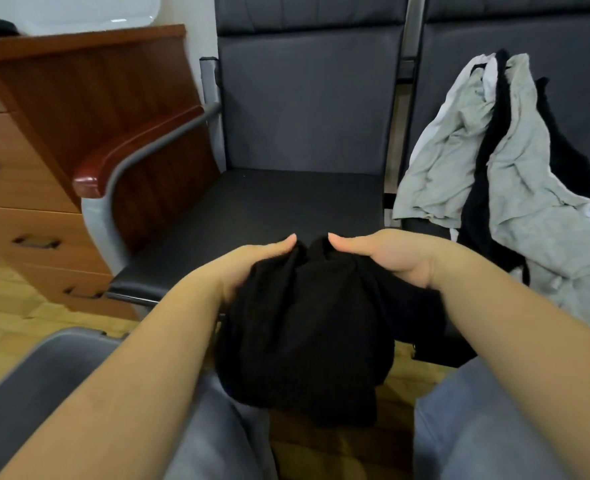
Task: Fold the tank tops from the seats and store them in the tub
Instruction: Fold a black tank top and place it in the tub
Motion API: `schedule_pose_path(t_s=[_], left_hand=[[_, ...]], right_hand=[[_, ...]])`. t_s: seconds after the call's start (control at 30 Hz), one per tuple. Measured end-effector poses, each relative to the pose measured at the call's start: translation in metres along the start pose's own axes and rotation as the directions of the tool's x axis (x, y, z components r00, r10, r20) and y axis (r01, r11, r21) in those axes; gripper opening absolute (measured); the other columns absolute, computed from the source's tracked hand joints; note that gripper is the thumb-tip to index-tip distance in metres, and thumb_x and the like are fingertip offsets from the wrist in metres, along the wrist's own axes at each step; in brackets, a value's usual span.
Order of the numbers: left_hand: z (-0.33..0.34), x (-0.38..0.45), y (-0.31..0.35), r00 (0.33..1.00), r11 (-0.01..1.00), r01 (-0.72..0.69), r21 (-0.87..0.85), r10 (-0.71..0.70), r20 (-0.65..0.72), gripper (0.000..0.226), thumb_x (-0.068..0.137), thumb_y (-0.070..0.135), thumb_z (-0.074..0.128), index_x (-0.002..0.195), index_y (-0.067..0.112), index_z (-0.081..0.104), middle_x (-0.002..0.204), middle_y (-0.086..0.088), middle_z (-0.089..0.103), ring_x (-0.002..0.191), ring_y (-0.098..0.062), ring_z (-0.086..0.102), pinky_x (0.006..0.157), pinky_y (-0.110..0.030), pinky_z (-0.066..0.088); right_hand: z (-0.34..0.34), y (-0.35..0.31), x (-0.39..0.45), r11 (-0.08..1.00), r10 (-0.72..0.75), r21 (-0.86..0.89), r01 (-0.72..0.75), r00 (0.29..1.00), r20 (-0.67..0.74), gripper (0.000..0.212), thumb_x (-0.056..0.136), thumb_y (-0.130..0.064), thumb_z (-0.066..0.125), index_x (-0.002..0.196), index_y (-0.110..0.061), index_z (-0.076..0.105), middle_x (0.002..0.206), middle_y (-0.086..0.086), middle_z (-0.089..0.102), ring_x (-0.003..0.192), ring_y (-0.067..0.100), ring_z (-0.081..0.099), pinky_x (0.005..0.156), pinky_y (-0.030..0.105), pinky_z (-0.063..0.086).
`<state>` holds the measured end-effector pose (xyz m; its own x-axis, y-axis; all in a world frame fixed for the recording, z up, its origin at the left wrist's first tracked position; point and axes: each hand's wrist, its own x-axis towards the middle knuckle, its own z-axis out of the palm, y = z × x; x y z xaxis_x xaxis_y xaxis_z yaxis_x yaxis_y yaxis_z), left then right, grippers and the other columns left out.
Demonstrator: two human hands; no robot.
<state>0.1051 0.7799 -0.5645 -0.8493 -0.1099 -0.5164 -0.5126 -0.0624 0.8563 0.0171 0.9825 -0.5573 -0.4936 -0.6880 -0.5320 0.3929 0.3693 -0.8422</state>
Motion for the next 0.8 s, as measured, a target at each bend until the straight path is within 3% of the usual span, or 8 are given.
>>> schedule_pose_path(t_s=[0.1, 0.23, 0.33, 0.4, 0.47, 0.57, 0.67, 0.8], left_hand=[[-0.006, -0.003, 0.004, 0.991, 0.986, -0.09, -0.141, 0.076, -0.106, 0.048, 0.081, 0.051, 0.064, 0.104, 0.008, 0.068, 0.095, -0.009, 0.075, 0.085, -0.022, 0.071, 0.073, -0.035, 0.053], [-0.02, -0.002, 0.007, 0.962, 0.942, -0.209, -0.265, 0.149, -0.228, 0.049, 0.085, 0.052, 0.062, 0.111, 0.01, 0.068, 0.104, -0.009, 0.074, 0.093, -0.023, 0.07, 0.073, -0.035, 0.053], [-0.028, 0.0, 0.011, 0.954, 0.947, -0.213, -0.24, 0.148, -0.261, 0.048, 0.084, 0.05, 0.065, 0.109, 0.009, 0.069, 0.103, -0.009, 0.074, 0.095, -0.024, 0.07, 0.075, -0.035, 0.052], [-0.034, 0.005, 0.01, 0.951, 0.977, -0.185, -0.11, 0.149, -0.272, 0.054, 0.078, 0.053, 0.07, 0.109, 0.009, 0.069, 0.105, -0.01, 0.073, 0.098, -0.025, 0.068, 0.085, -0.037, 0.052], [-0.041, 0.01, 0.006, 0.949, 0.967, -0.116, 0.227, 0.175, -0.262, 0.067, 0.066, 0.065, 0.074, 0.11, 0.014, 0.07, 0.109, -0.008, 0.071, 0.103, -0.026, 0.066, 0.099, -0.043, 0.047], [-0.024, 0.007, 0.003, 0.979, 0.848, -0.086, 0.523, 0.169, -0.111, 0.053, 0.08, 0.07, 0.054, 0.098, 0.023, 0.071, 0.105, 0.001, 0.071, 0.108, -0.02, 0.063, 0.106, -0.042, 0.041], [0.008, 0.01, -0.001, 0.952, 0.839, -0.301, 0.453, 0.239, 0.19, 0.052, 0.08, 0.074, 0.05, 0.113, 0.036, 0.062, 0.122, 0.013, 0.063, 0.121, -0.008, 0.054, 0.107, -0.033, 0.039], [0.037, 0.013, -0.002, 0.895, 0.828, -0.37, 0.422, 0.195, 0.402, 0.039, 0.087, 0.039, 0.061, 0.122, 0.023, 0.059, 0.124, 0.005, 0.065, 0.118, -0.009, 0.058, 0.106, -0.03, 0.04]], right_hand=[[-0.002, 0.003, -0.01, 0.993, 0.077, -0.092, -0.076, 0.997, 0.008, 0.062, 0.063, -0.045, 0.072, 0.109, -0.002, 0.07, 0.109, 0.014, 0.071, 0.097, 0.026, 0.068, 0.093, 0.039, 0.051], [-0.011, 0.004, -0.022, 0.958, 0.064, -0.273, -0.087, 0.994, -0.09, 0.067, 0.062, -0.05, 0.072, 0.111, -0.004, 0.069, 0.11, 0.011, 0.071, 0.107, 0.029, 0.066, 0.103, 0.047, 0.045], [-0.018, 0.005, -0.029, 0.942, -0.011, -0.334, -0.034, 0.991, -0.134, 0.052, 0.069, -0.043, 0.071, 0.108, -0.008, 0.07, 0.106, 0.007, 0.073, 0.104, 0.026, 0.068, 0.101, 0.047, 0.047], [-0.024, 0.006, -0.032, 0.911, -0.072, -0.413, 0.007, 0.987, -0.143, 0.036, 0.075, -0.03, 0.073, 0.105, -0.012, 0.07, 0.102, 0.004, 0.074, 0.1, 0.021, 0.069, 0.101, 0.044, 0.048], [-0.029, 0.008, -0.035, 0.894, -0.107, -0.446, 0.046, 0.988, -0.113, 0.024, 0.081, -0.015, 0.071, 0.105, -0.012, 0.069, 0.103, 0.004, 0.074, 0.099, 0.02, 0.07, 0.101, 0.042, 0.048], [-0.032, 0.013, -0.034, 0.916, -0.101, -0.391, 0.088, 0.995, -0.012, 0.03, 0.083, -0.015, 0.071, 0.111, -0.006, 0.066, 0.109, 0.01, 0.071, 0.104, 0.025, 0.068, 0.101, 0.046, 0.047], [-0.028, 0.016, -0.026, 0.928, -0.159, -0.327, 0.177, 0.984, 0.08, 0.051, 0.07, -0.035, 0.083, 0.108, -0.006, 0.066, 0.107, 0.012, 0.069, 0.101, 0.027, 0.066, 0.099, 0.047, 0.048], [-0.028, 0.01, -0.021, 0.949, -0.229, -0.19, 0.25, 0.965, 0.13, 0.061, 0.052, -0.047, 0.09, 0.101, -0.014, 0.073, 0.105, 0.012, 0.07, 0.096, 0.024, 0.067, 0.085, 0.036, 0.054]])
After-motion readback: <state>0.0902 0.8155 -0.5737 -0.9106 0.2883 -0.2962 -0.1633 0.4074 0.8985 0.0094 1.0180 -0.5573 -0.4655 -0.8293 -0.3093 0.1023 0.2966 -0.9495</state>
